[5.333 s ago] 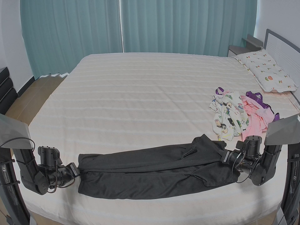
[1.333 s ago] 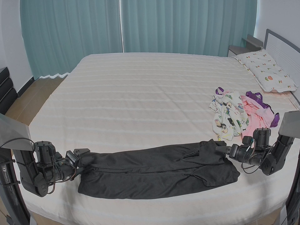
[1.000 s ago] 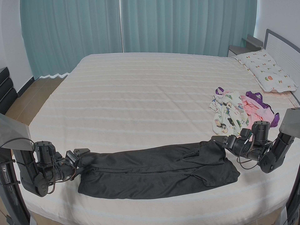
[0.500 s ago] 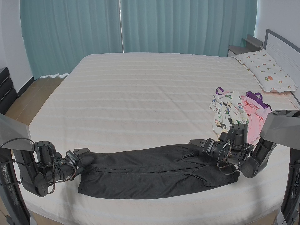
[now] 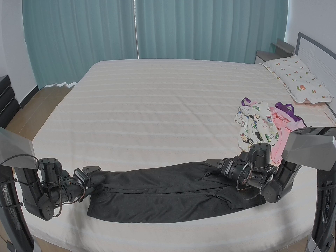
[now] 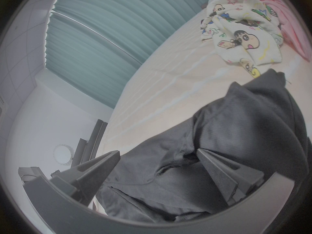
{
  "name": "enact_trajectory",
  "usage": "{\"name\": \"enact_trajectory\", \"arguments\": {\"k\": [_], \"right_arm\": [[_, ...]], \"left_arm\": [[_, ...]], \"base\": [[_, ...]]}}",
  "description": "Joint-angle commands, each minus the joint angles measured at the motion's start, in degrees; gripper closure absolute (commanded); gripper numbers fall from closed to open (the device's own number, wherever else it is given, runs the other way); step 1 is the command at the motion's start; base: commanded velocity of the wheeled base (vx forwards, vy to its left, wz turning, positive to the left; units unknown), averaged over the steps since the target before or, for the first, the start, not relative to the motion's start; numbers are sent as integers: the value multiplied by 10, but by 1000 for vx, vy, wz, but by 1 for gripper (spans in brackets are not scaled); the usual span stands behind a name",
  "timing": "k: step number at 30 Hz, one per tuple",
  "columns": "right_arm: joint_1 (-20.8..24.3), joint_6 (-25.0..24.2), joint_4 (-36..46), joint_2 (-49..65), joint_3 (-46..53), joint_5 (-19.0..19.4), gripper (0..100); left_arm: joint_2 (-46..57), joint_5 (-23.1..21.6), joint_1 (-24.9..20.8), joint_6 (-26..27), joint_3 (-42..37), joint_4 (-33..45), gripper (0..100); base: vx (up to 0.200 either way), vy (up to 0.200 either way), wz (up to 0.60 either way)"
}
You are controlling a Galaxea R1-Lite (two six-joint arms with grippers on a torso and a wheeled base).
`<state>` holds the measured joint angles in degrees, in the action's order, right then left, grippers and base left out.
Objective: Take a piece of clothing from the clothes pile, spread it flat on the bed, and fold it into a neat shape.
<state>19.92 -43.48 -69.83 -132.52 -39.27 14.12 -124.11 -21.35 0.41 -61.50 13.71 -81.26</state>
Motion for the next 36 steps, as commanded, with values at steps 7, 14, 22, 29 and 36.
{"name": "enact_trajectory", "arguments": {"k": [7,14,22,29,36], "right_arm": [[8,-85,-75,-37,-36,4,0],[6,-111,-148,-70,-50,0,0],[20,-110,-150,-92,-56,0,0],[28,-112,-153,-127,-96,-16,0],[28,-115,-199,-114,-86,-36,0]], "left_arm": [[-2,0,-1,0,1,0,0],[-3,0,-1,1,2,0,0],[-3,0,-1,1,3,0,0],[-3,0,-1,1,3,0,0],[-3,2,0,0,4,-1,0]], "base": [[0,0,0],[0,0,0],[0,0,0],[0,0,0],[0,0,0]]}}
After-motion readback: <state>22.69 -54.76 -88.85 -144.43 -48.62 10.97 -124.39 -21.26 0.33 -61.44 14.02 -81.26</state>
